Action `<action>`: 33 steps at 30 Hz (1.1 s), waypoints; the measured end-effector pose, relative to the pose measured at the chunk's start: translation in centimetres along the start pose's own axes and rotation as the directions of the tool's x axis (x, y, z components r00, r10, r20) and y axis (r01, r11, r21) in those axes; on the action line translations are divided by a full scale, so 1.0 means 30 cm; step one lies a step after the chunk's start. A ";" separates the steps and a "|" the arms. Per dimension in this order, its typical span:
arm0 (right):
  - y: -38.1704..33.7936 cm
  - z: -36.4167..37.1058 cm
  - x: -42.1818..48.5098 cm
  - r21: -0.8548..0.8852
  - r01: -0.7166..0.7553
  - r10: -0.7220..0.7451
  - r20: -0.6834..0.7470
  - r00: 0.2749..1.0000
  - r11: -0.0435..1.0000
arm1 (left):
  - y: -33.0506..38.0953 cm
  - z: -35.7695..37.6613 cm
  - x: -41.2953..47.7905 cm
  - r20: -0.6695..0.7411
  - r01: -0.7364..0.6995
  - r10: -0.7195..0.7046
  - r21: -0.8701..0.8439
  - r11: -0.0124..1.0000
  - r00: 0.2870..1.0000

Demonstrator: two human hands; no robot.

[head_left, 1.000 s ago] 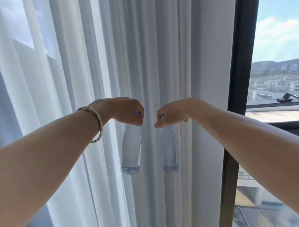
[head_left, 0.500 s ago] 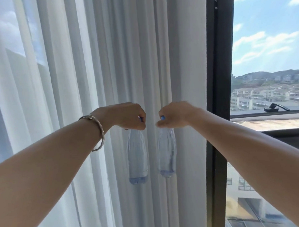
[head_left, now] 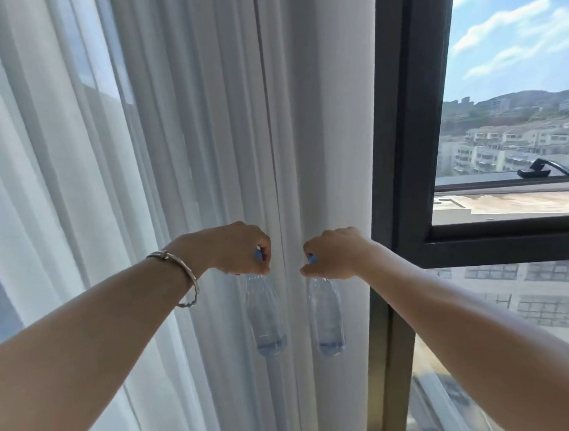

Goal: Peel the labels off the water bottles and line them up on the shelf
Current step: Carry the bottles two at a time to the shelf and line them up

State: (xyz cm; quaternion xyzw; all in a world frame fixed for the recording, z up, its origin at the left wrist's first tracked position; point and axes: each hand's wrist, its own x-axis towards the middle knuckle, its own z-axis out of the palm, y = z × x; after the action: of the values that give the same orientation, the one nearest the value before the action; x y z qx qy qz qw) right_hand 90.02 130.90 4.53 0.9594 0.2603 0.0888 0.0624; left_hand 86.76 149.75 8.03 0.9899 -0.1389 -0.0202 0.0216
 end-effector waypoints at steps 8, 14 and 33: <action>-0.120 0.028 0.027 0.016 0.087 -0.088 0.017 0.996 0.996 | -0.099 0.044 -0.135 0.065 0.165 -0.163 -0.025 0.986 0.984; -0.363 -0.116 0.055 -0.021 0.199 -0.200 -0.068 0.977 0.980 | -0.216 -0.024 -0.383 0.003 0.295 -0.295 -0.041 0.955 0.956; -2.033 -0.500 -0.293 -0.023 0.694 -0.688 -0.158 0.708 0.719 | -0.775 -0.025 -2.013 -0.087 0.715 -0.709 0.086 0.694 0.699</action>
State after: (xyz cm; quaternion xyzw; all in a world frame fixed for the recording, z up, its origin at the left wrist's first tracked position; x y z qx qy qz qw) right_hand 49.72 179.77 7.83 0.7834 0.6059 0.1282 0.0523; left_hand 35.16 188.77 9.70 0.9662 0.2547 0.0041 -0.0409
